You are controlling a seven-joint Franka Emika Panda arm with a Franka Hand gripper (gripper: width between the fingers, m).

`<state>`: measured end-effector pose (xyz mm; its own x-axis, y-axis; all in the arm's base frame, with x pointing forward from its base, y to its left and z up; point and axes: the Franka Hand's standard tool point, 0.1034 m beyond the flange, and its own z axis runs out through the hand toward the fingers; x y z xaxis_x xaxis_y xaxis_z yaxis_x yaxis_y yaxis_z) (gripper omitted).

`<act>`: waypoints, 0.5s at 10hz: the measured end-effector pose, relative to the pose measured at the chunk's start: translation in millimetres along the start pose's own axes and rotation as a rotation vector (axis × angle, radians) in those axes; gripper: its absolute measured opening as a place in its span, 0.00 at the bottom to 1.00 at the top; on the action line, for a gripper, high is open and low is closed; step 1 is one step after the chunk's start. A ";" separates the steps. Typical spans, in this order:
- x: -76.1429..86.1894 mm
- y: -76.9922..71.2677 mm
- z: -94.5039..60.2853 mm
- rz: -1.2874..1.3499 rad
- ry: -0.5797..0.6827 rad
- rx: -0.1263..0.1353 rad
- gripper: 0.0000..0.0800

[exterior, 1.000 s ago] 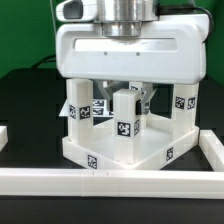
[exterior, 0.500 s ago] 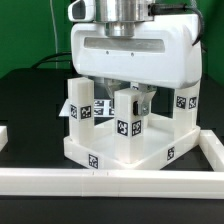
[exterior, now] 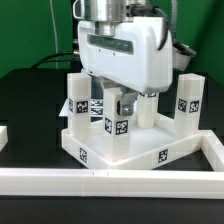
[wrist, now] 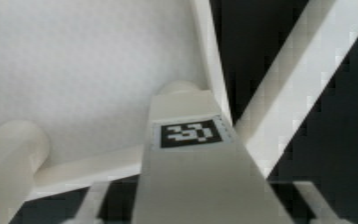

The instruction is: Assemble desk

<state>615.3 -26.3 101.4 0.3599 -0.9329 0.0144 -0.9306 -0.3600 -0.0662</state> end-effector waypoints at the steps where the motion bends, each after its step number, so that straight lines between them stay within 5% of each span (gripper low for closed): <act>1: 0.6 0.3 0.1 0.009 0.000 0.000 0.37; 4: -0.5 -0.3 0.0 0.003 -0.003 0.002 0.76; 5: -0.9 -2.4 -4.7 -0.014 -0.002 0.010 0.76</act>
Offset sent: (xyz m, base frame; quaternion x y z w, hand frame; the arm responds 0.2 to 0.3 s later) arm 0.0000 0.0000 0.0000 0.0000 0.0000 0.0000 1.0000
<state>616.9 -24.7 106.2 0.3731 -0.9277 0.0137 -0.9247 -0.3730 -0.0756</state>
